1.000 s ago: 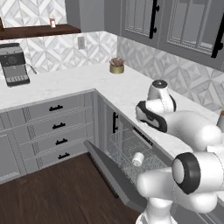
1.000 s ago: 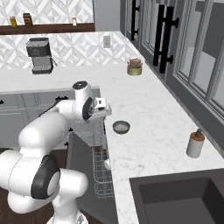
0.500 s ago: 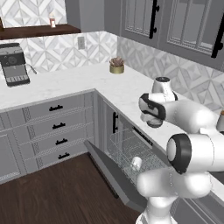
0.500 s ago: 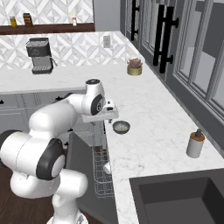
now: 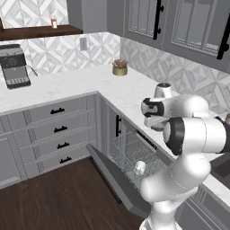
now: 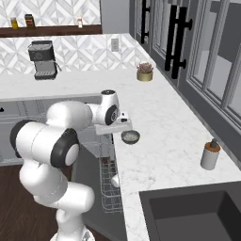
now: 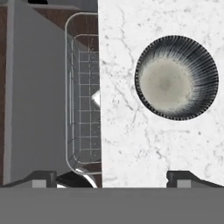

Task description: Pick up the cup and bowl from the counter, place them in the dishwasher, and close the dishwasher door.

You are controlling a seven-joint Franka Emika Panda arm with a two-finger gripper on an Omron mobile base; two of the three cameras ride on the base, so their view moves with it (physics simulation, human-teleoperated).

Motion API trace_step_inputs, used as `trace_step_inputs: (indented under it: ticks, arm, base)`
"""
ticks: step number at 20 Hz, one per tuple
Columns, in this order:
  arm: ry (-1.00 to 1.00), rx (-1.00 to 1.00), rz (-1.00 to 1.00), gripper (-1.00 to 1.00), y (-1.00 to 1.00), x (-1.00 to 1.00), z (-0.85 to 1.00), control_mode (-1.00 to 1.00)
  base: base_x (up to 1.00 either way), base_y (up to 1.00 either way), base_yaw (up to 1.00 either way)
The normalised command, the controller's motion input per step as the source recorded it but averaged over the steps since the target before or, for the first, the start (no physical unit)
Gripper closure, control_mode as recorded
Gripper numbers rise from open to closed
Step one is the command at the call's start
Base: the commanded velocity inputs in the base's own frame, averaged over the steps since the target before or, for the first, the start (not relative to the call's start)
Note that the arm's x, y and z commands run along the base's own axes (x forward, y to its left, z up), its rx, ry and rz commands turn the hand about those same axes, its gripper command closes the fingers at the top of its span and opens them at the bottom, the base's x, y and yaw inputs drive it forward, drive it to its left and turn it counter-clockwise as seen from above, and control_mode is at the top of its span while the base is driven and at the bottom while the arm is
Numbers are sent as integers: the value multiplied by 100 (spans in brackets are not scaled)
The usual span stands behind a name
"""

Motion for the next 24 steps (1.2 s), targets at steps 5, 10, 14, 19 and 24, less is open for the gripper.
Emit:
trace_step_inputs:
  ticks: [5, 10, 14, 19, 24]
  arm:
    - [13, 0, 0, -100, -15, 48, -25, -100]
    - [6, 0, 3, -100, -5, 52, -22, -100]
    - [6, 0, 6, -100, -3, 36, -41, -100]
    - [8, 1, 6, -100, -10, 20, -46, -100]
    - [0, 0, 6, -100, -14, 33, -26, -100]
  base:
    - [0, 0, 0]
    - [0, 0, 0]
    - [0, 0, 0]
    - [0, 0, 0]
    - [0, 0, 0]
